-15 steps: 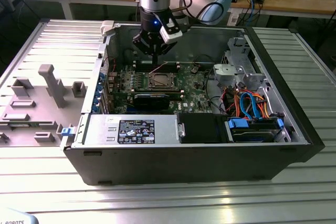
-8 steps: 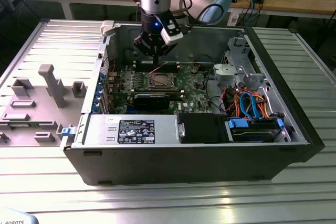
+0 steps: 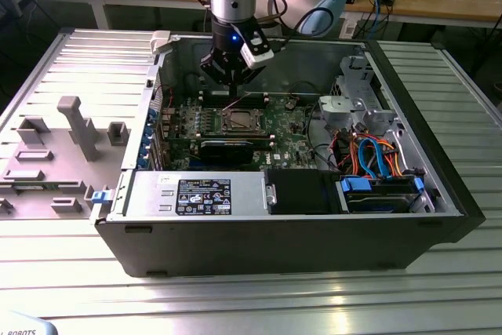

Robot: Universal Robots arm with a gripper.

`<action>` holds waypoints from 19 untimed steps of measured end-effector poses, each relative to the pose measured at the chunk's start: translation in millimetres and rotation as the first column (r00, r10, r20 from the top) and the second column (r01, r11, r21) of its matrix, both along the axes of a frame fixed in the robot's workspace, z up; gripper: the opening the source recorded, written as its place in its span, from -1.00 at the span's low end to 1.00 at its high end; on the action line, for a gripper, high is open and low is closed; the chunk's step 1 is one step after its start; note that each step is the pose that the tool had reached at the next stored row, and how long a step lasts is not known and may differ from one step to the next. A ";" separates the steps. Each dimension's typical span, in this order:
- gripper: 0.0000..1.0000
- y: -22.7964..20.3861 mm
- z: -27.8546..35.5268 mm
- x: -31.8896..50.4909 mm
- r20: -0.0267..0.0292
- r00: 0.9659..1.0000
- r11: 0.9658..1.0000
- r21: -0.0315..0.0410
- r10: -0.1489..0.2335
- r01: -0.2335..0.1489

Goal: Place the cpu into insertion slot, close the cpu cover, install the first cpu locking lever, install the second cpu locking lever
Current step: 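Install the first cpu locking lever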

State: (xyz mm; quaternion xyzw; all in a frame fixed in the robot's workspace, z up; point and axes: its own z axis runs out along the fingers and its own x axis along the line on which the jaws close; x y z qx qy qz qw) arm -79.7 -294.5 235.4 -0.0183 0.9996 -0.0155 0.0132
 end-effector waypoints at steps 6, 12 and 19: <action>-0.79 0.0 0.0 0.0 0.000 1.000 1.000 0.000 0.000 0.000; -0.79 0.4 -1.6 1.6 0.000 1.000 1.000 0.000 0.000 0.000; -0.79 1.3 -4.9 2.4 0.000 1.000 1.000 0.000 0.000 0.000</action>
